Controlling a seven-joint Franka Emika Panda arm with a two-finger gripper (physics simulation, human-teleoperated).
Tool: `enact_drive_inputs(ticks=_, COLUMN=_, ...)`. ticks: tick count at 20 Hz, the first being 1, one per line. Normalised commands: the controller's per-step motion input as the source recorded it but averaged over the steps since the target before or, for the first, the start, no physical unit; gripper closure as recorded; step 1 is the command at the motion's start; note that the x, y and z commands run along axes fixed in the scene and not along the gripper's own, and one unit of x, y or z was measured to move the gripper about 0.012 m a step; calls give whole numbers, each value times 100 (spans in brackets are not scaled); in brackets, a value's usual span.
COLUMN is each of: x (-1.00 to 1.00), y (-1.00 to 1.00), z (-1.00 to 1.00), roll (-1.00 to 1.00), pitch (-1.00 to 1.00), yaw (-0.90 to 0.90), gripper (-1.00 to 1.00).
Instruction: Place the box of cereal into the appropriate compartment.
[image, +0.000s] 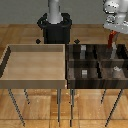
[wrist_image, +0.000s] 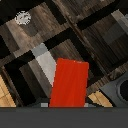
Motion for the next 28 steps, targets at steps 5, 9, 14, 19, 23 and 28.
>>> enact_drive_inputs(ticks=5, x=0, y=0, z=-100, roll=0, pitch=0, yaw=0, gripper=100)
enact_drive_inputs(ticks=9, x=0, y=0, z=-75, roll=0, pitch=0, yaw=0, gripper=100)
enact_drive_inputs(ticks=14, x=40, y=0, z=-20, roll=0, pitch=0, yaw=0, gripper=100)
enact_drive_inputs(ticks=19, x=20, y=0, z=-20, roll=0, pitch=0, yaw=0, gripper=100)
enact_drive_inputs(ticks=23, x=0, y=0, z=-75, roll=0, pitch=0, yaw=0, gripper=100)
enact_drive_inputs(ticks=28, x=0, y=0, z=-60, roll=0, pitch=0, yaw=0, gripper=-100)
